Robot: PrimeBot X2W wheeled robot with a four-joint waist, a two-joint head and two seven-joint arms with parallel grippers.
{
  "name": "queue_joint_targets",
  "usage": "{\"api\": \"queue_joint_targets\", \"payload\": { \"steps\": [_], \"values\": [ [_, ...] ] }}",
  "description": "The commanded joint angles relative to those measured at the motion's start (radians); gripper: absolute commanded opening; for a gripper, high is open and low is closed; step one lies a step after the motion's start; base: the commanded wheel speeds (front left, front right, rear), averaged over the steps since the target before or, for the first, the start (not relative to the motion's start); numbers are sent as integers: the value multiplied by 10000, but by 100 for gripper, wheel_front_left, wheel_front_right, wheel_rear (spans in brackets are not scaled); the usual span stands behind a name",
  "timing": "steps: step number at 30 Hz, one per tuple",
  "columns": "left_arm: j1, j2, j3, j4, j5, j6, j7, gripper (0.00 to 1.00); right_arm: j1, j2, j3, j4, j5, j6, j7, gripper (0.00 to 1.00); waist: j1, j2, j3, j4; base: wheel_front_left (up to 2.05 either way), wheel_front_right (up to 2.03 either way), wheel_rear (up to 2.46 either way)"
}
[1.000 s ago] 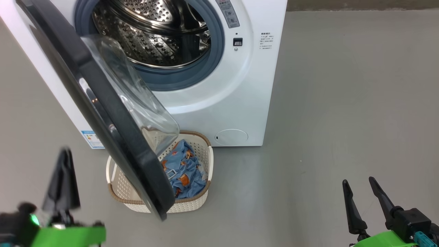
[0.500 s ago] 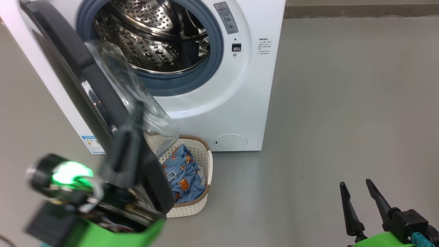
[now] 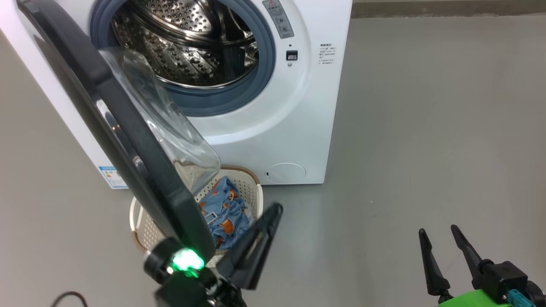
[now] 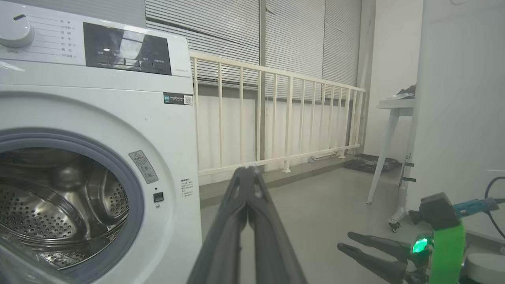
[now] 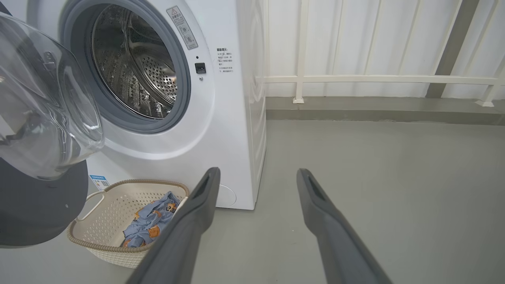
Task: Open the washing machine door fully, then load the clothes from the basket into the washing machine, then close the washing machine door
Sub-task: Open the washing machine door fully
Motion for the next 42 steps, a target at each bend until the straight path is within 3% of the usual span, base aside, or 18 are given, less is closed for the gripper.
{"api": "queue_joint_targets", "payload": {
  "steps": [1, 8, 21, 42],
  "values": [
    [-176, 114, 261, -116, -69, -16, -51, 0, -61, -72, 296, -203, 96, 62, -74, 100, 0, 0, 36, 17, 0, 0, 0],
    [77, -28, -26, 1244, -181, -16, -51, 0, -182, -72, 365, -152, 84, 62, -74, 100, 0, 0, 194, 26, 0, 0, 0],
    [-232, -444, 1090, 3380, -112, -3, -51, 0, -328, -72, 444, -46, 148, 62, -74, 100, 0, 0, 400, -114, 0, 0, 0],
    [-567, -851, 2267, 4423, -156, 133, -51, 0, -423, -72, 455, 193, 330, 62, -74, 100, 0, 0, 477, 40, 0, 0, 0]
  ]
}}
